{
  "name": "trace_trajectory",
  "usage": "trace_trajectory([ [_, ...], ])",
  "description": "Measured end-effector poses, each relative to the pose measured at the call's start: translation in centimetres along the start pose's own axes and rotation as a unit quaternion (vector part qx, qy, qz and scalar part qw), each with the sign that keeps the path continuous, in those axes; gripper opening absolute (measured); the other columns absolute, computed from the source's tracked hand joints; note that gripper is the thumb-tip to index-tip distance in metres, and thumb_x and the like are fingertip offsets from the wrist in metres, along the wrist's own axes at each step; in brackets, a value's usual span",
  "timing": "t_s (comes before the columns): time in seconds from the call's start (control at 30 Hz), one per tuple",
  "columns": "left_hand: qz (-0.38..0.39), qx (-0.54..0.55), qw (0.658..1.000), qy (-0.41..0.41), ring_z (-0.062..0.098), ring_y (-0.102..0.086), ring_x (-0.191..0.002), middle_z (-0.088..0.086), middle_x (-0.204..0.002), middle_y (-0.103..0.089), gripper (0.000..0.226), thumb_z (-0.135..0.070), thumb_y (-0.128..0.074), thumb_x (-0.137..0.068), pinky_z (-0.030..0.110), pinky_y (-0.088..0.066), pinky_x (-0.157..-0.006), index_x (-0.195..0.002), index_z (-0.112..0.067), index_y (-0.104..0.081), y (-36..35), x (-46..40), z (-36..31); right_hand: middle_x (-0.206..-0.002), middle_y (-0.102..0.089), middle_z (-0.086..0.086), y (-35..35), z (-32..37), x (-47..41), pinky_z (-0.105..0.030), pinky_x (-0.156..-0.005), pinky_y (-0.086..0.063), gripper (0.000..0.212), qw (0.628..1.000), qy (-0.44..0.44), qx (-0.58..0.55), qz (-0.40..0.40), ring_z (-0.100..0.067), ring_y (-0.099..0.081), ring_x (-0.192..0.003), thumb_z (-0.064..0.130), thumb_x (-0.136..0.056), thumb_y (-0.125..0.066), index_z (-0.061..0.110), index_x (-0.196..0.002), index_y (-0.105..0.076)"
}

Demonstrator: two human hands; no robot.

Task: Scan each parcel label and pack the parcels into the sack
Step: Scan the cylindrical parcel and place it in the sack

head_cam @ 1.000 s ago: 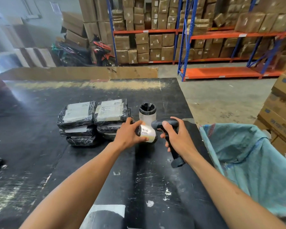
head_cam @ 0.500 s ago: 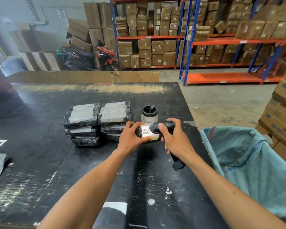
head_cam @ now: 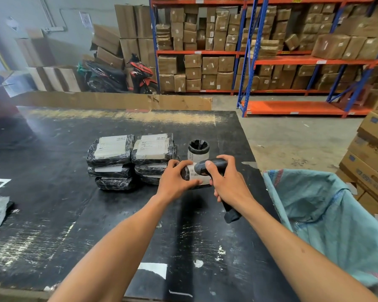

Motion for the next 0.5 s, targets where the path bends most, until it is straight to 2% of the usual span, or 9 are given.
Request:
trace_trajectory([
  [0.13,-0.004,0.002,1.0,-0.002,0.012,-0.054,-0.105,-0.005,-0.119,-0.045,0.066,-0.06,-0.083,-0.068,0.03,-0.047,-0.086,-0.127,-0.041,-0.06,0.3,-0.1,0.1,-0.092,-0.074,-0.008,0.1,0.3,0.1,-0.024,-0.045,-0.054,0.045,1.0,-0.001,-0.01,-0.012,-0.008,-0.064,-0.047,0.063,-0.101,-0.054,0.037,-0.133,-0.038],
  [0.23,-0.005,0.005,1.0,0.0,0.011,-0.053,-0.104,-0.007,-0.119,-0.045,0.066,-0.059,-0.083,-0.068,0.028,-0.046,-0.086,-0.127,-0.041,-0.06,0.6,-0.2,0.3,-0.086,-0.074,-0.007,0.1,0.4,0.2,-0.02,-0.044,-0.051,0.046,1.0,-0.004,-0.01,-0.017,-0.007,-0.063,-0.044,0.064,-0.101,-0.054,0.036,-0.134,-0.038],
  [0.33,-0.017,0.017,1.0,0.001,0.009,-0.054,-0.105,-0.008,-0.118,-0.046,0.066,-0.059,-0.084,-0.068,0.025,-0.045,-0.085,-0.127,-0.04,-0.06,0.8,-0.2,0.5,-0.09,-0.075,-0.006,-0.1,0.2,0.1,-0.019,-0.044,-0.051,0.047,1.0,-0.007,-0.008,-0.023,-0.006,-0.063,-0.045,0.064,-0.1,-0.054,0.037,-0.135,-0.037],
  [0.43,-0.075,0.063,0.995,0.021,0.006,-0.055,-0.103,-0.01,-0.116,-0.047,0.062,-0.055,-0.086,-0.068,0.02,-0.045,-0.085,-0.123,-0.042,-0.061,1.7,-0.3,0.6,-0.091,-0.075,-0.003,-0.4,-0.9,0.0,-0.02,-0.044,-0.052,0.049,0.999,-0.027,0.0,-0.04,-0.006,-0.067,-0.051,0.063,-0.1,-0.056,0.038,-0.136,-0.035],
  [0.5,-0.126,0.088,0.987,0.045,0.001,-0.053,-0.099,-0.01,-0.116,-0.048,0.058,-0.055,-0.085,-0.067,0.017,-0.042,-0.084,-0.119,-0.046,-0.061,2.7,-0.7,0.5,-0.092,-0.073,-0.004,-0.7,-2.1,-0.1,-0.022,-0.044,-0.053,0.051,0.997,-0.065,0.008,-0.049,-0.014,-0.071,-0.061,0.061,-0.1,-0.056,0.034,-0.137,-0.034],
])
Point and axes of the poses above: each hand's wrist, its own x-axis away from the middle knuckle, its own y-axis out of the back of the hand, z = x × y, the point moved 2 cm from there along -x, towards the middle knuckle
